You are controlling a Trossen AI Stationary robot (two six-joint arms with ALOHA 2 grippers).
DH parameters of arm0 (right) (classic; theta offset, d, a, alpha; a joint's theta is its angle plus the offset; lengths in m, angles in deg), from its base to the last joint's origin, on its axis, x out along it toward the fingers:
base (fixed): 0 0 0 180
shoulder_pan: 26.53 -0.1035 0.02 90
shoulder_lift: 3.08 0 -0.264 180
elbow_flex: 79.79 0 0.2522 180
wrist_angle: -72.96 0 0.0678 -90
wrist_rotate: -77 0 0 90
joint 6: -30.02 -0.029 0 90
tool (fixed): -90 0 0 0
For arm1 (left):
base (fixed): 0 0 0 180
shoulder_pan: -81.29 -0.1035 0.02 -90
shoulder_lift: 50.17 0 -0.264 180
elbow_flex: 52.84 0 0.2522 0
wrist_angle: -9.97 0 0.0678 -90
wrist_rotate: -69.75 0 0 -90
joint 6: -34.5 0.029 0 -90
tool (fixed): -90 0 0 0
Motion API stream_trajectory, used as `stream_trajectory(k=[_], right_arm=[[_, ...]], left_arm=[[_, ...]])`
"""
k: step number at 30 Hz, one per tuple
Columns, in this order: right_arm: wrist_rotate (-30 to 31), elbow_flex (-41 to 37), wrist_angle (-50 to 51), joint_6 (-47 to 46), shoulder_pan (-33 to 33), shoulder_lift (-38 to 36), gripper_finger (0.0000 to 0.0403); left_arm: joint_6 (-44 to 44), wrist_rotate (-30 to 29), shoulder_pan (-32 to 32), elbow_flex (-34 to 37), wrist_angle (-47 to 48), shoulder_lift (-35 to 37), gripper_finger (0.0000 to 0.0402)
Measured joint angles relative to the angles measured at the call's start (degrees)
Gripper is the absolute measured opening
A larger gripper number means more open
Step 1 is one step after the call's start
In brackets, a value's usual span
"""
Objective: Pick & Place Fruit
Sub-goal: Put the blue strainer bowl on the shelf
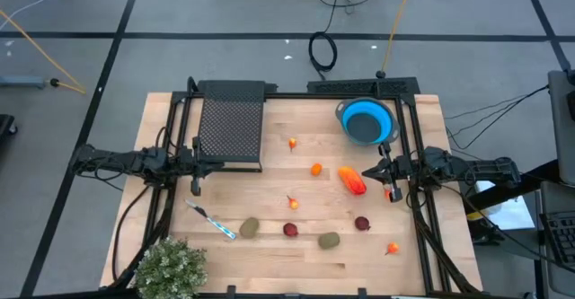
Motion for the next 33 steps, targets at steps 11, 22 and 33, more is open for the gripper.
stream_trajectory(k=[11, 22, 33], right_arm=[[-0.05, 0.01, -0.29, 1.08, 0.0, 0.0, 0.0], [-0.09, 0.0, -0.35, -3.41, 0.0, 0.0, 0.0], [0.87, 0.0, -8.14, -3.52, -0.01, 0.0, 0.0]], left_arm=[[0.0, 0.01, 0.0, 0.01, 0.0, -0.01, 0.0021], [0.0, 0.0, 0.02, 0.0, 0.0, 0.01, 0.0021], [0.0, -0.01, 0.02, 0.0, -0.02, -0.01, 0.0021]])
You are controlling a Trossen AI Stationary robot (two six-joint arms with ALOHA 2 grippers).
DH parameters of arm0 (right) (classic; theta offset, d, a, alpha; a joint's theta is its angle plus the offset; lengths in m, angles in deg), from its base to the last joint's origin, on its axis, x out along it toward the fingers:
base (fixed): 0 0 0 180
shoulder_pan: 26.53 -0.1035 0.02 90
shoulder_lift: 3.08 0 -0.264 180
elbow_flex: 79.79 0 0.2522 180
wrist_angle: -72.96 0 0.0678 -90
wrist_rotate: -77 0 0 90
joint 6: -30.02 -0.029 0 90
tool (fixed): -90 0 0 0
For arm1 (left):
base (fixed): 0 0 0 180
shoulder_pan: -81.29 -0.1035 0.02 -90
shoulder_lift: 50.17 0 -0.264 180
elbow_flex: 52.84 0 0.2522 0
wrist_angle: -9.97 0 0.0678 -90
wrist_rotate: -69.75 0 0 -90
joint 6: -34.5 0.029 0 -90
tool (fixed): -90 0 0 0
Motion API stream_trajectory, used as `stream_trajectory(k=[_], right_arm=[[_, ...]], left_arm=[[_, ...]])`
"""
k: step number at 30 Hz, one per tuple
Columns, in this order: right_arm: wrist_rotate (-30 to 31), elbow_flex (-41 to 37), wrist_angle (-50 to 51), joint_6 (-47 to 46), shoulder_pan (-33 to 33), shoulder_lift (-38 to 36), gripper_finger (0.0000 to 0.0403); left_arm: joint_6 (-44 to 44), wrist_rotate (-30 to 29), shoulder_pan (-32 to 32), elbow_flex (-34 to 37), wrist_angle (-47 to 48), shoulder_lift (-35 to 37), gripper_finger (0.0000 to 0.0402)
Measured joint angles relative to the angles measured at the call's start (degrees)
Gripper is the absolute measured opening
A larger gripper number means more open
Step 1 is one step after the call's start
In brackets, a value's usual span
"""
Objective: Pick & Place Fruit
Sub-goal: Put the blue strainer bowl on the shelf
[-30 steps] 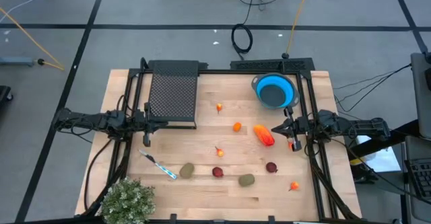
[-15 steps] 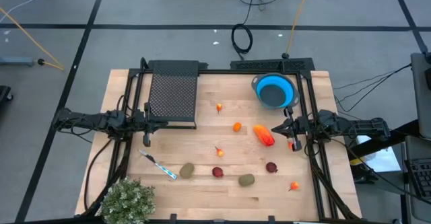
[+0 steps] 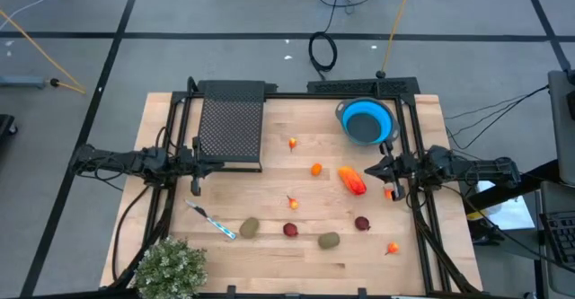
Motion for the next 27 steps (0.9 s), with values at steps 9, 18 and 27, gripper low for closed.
stream_trajectory(k=[9, 18, 27], right_arm=[[32.66, 2.74, -13.65, -10.0, 0.03, 0.14, 0.0], [43.06, 14.02, -2.2, -7.86, 0.07, 6.34, 0.0], [45.68, 29.23, 13.06, -2.59, 1.75, 20.87, 0.0]], left_arm=[[0.0, 0.0, -0.02, 0.01, -0.06, 0.02, 0.0021], [-0.03, -0.03, -0.02, 0.0, -3.84, 0.02, 0.0021], [-0.28, -0.16, -0.02, 0.0, -9.49, 0.02, 0.0021]])
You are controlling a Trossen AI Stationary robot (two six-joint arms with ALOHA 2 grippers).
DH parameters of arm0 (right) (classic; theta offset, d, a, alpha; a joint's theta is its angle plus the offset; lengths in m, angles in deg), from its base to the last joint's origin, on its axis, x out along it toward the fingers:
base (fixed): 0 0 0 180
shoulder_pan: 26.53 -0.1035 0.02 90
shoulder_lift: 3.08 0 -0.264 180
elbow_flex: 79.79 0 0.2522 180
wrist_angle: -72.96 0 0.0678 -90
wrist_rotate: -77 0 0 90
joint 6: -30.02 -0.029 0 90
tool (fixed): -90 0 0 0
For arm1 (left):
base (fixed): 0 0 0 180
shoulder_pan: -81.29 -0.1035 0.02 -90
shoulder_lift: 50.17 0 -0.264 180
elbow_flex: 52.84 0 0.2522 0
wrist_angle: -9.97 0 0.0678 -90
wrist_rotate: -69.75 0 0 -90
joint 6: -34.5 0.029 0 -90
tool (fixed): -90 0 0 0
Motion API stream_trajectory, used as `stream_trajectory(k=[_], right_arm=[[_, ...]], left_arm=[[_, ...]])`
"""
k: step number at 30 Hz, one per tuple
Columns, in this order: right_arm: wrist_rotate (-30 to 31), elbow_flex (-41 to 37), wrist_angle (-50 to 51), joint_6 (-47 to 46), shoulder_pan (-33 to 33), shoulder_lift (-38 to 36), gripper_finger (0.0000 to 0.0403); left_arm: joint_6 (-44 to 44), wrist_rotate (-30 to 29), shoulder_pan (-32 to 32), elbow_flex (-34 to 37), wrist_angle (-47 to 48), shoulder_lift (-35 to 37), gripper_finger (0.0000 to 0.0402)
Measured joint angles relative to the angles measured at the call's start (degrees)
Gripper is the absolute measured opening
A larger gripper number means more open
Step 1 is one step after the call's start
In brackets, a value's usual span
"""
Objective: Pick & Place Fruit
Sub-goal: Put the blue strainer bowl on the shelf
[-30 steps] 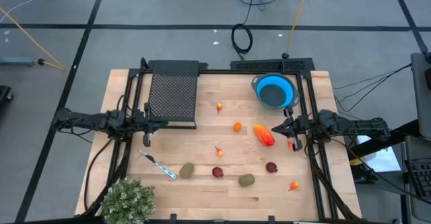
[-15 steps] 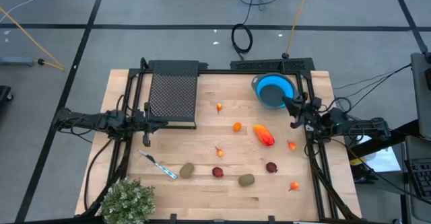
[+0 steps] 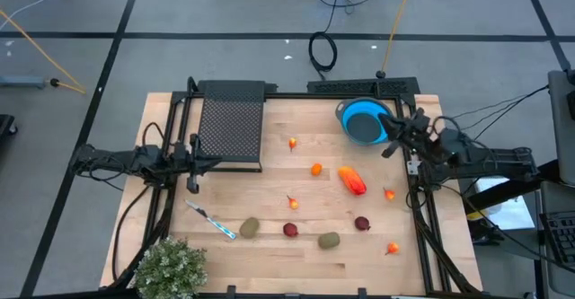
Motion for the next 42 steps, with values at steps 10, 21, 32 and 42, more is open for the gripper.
stream_trajectory(k=[10, 21, 32, 42], right_arm=[[-11.26, 11.02, 11.66, 2.76, 8.09, 17.45, 0.0], [-26.85, 22.1, 30.35, 1.02, 22.87, 30.33, 0.0], [-31.84, 30.44, 48.59, -0.34, 40.41, 41.02, 0.0], [-31.69, 31.43, 48.98, 1.23, 51.65, 52.63, 0.0005]], left_arm=[[0.02, 0.06, 0.01, 0.0, -7.4, 0.0, 0.0021], [0.04, 0.2, 0.01, 0.0, -13.39, 0.0, 0.0021], [-1.64, -0.48, 0.02, 0.0, -15.52, 0.0, 0.0021], [-8.42, -6.63, 0.0, 0.01, -16.26, 0.0, 0.0021]])
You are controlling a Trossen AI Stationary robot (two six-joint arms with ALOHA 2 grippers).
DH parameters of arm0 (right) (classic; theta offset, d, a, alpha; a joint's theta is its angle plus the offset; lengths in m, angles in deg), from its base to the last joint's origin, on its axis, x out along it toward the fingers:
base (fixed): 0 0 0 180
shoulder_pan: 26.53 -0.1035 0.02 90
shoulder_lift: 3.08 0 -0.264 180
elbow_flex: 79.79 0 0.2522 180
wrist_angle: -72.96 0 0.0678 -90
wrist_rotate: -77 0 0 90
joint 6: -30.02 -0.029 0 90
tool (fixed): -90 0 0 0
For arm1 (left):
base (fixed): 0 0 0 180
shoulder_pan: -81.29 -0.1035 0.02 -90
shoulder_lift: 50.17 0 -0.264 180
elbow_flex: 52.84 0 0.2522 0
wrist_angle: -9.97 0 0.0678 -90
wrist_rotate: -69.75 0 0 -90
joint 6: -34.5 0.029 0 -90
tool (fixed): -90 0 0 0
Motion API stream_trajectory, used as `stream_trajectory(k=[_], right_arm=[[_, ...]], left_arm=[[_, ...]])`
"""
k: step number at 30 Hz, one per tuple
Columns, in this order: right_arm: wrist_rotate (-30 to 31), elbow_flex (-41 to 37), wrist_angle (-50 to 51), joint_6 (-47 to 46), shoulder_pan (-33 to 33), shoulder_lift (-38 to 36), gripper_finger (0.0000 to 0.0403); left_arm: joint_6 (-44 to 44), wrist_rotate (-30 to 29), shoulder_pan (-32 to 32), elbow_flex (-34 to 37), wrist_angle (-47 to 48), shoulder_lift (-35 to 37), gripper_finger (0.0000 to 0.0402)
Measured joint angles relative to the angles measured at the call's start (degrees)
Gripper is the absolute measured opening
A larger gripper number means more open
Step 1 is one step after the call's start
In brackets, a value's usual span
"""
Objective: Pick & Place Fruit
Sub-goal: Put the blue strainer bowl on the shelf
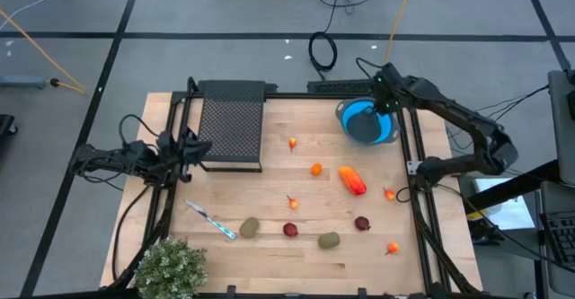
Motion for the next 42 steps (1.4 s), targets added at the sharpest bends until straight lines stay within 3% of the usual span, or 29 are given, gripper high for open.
stream_trajectory(k=[10, 19, 25, 34, 42], right_arm=[[0.35, 0.0, -0.92, 6.04, 4.22, 3.48, 0.0073], [0.1, -0.01, -0.96, 4.17, 7.97, 6.04, 0.0167], [-0.01, 0.0, -4.25, 3.9, 9.54, 9.66, 0.0202], [-0.13, -0.02, -5.28, 3.97, 9.55, 15.02, 0.0188], [-0.15, -0.02, -7.14, 2.88, 9.55, 16.02, 0.0122]], left_arm=[[-0.9, -0.52, 0.0, -0.01, 0.02, 0.0, 0.0021], [-0.41, -0.52, 0.0, -0.01, 0.04, 0.0, 0.0021], [-0.42, -0.52, 0.02, 0.01, 0.02, 0.0, 0.0021], [-2.2, -0.52, 0.02, -0.01, 0.02, 0.0, 0.0021], [-1.94, -0.52, 0.02, -0.01, 0.02, 0.0, 0.0021]])
